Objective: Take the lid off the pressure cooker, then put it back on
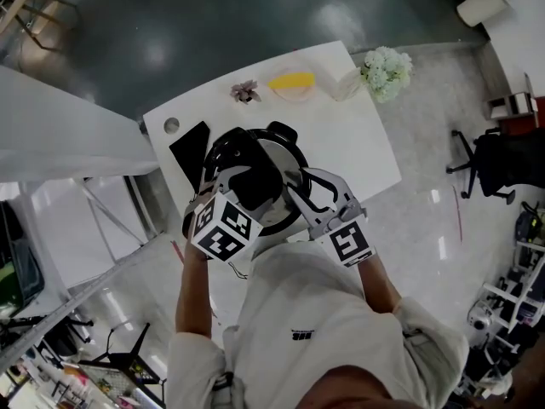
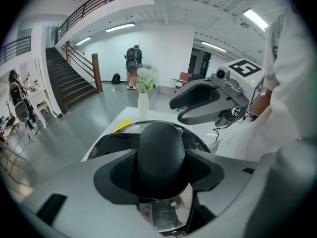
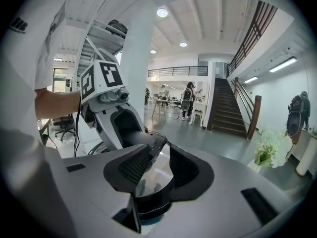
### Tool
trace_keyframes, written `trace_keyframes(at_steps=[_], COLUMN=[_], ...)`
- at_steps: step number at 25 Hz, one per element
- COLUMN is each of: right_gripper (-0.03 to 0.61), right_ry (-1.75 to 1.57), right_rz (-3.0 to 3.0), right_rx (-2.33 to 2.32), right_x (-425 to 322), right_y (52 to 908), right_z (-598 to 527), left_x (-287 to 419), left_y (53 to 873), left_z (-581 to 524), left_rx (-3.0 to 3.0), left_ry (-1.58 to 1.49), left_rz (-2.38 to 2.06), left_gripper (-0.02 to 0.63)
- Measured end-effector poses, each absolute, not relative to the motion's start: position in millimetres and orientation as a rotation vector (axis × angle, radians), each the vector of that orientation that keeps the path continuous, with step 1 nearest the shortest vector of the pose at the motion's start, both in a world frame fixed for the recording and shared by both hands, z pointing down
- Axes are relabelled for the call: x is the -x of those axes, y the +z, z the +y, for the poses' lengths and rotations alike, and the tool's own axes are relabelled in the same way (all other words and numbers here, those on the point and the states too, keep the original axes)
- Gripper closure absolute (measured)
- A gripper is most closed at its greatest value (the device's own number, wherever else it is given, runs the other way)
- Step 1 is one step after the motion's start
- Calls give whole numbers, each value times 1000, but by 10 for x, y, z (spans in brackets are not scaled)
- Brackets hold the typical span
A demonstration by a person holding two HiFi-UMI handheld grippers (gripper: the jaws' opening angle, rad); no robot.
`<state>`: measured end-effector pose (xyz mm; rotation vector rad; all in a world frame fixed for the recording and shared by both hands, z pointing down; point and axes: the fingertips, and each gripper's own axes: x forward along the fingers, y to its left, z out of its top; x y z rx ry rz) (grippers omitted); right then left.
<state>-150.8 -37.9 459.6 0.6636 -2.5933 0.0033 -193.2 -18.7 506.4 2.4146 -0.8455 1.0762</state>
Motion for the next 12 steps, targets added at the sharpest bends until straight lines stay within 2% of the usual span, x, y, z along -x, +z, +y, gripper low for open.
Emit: trace_keyframes(at_steps=[12], right_gripper=[445], right_ry=[52], right_rz=[-2575], right_rx=[-655], right_x=[1524], right_y=[4616], right_z=[-380], left_x=[1916], left_y=[5192], left_z=[-217], left_rx=[-2390], left_ry=[1098], left_rz=[-872], left_gripper=[327])
